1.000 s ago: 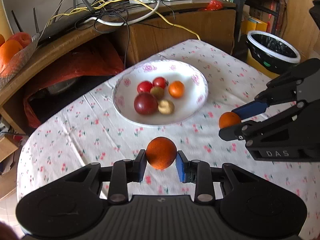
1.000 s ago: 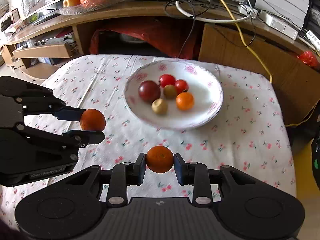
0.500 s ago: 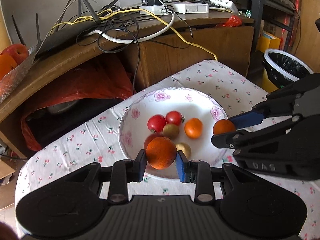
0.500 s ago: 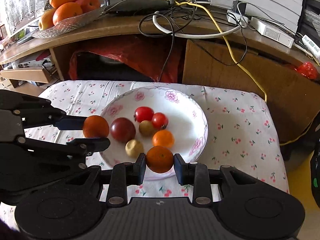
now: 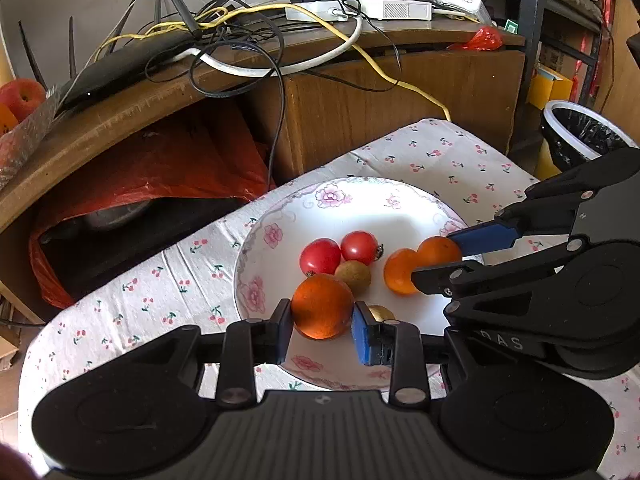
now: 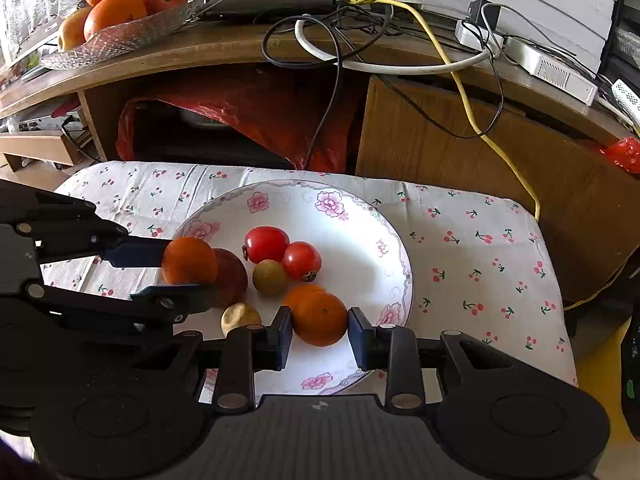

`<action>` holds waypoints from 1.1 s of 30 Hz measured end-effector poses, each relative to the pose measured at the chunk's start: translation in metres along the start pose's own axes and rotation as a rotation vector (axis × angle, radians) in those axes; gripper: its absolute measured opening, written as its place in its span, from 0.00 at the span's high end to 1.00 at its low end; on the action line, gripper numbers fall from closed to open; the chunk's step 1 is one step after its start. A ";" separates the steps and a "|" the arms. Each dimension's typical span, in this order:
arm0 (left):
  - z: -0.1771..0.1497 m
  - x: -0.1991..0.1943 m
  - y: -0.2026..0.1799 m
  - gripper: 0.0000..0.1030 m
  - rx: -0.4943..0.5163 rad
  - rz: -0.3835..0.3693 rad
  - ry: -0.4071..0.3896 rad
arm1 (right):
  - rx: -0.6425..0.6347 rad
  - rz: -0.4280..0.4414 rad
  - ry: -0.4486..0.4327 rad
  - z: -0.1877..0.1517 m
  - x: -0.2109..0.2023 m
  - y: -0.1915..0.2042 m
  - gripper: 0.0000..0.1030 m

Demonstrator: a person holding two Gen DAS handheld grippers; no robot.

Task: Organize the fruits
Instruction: 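Open both grippers to drop the oranges into the bowl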

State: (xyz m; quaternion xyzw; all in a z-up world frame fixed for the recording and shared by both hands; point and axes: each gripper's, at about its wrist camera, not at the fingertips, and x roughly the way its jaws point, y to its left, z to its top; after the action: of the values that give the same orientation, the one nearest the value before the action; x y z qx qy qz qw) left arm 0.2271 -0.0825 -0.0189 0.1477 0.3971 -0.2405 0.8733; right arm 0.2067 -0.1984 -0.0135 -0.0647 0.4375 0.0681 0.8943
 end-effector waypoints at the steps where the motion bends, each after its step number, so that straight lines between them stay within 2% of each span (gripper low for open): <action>1: 0.000 0.000 0.000 0.61 0.002 0.004 -0.001 | 0.001 -0.001 -0.002 0.000 0.001 0.000 0.74; 9: 0.002 0.003 0.000 0.61 0.002 0.010 -0.005 | 0.001 -0.013 -0.019 0.002 0.002 0.000 0.74; 13: 0.002 0.001 0.002 0.60 -0.016 0.008 -0.013 | 0.011 -0.014 -0.031 0.003 0.001 -0.002 0.70; 18: 0.004 -0.007 0.006 0.52 -0.040 0.014 -0.033 | 0.026 -0.015 -0.049 0.006 -0.005 -0.005 0.69; 23: 0.002 -0.022 0.007 0.36 -0.072 0.039 -0.062 | 0.054 -0.032 -0.070 0.002 -0.019 -0.007 0.64; 27: -0.007 -0.036 0.007 0.33 -0.126 0.037 -0.067 | 0.072 -0.036 -0.084 -0.007 -0.039 -0.005 0.64; 30: -0.016 -0.049 0.000 0.27 -0.133 0.069 -0.074 | 0.080 -0.045 -0.083 -0.015 -0.051 0.000 0.63; 33: -0.027 -0.061 -0.006 0.26 -0.152 0.085 -0.083 | 0.096 -0.052 -0.078 -0.029 -0.068 0.006 0.61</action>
State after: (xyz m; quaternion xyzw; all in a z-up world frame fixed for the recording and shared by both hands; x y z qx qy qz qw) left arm 0.1725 -0.0566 0.0103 0.0875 0.3712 -0.1783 0.9070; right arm 0.1421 -0.2020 0.0220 -0.0305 0.4030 0.0263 0.9143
